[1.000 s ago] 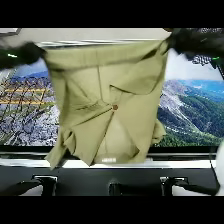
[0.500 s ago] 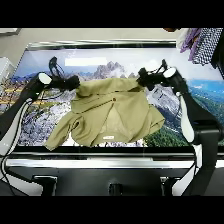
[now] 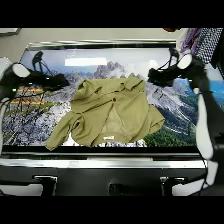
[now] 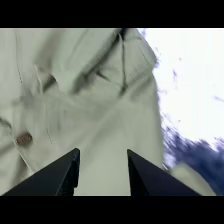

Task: Fold the clothes and pants, and hang the long-sleeved shirts on hangers.

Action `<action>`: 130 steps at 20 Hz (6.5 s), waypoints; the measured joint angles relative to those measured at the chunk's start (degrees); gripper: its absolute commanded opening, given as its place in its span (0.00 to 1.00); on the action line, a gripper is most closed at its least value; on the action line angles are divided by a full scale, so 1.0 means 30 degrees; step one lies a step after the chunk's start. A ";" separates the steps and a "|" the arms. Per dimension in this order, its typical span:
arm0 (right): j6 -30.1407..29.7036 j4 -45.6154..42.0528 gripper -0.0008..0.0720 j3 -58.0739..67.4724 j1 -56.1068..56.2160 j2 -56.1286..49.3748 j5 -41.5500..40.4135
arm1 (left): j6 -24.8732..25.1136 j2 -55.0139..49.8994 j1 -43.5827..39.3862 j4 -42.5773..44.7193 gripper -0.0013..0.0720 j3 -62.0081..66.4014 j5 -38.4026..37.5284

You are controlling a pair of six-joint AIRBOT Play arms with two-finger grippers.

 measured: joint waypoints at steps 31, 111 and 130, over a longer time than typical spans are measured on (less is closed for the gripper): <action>0.8874 -1.2029 0.25 -1.3631 1.3843 0.4320 -0.0568 | -0.2339 0.8378 0.0379 0.4787 0.65 -1.0251 -0.3767; 1.0542 -1.3828 0.05 -1.3617 1.3850 1.0724 -0.0663 | 1.2087 0.5180 1.1315 0.3752 0.69 -1.1504 0.1304; 1.0542 -1.3857 0.05 -1.3617 1.3850 1.0506 -0.0663 | 1.4491 0.2878 1.0579 0.3694 0.59 -1.2138 0.2106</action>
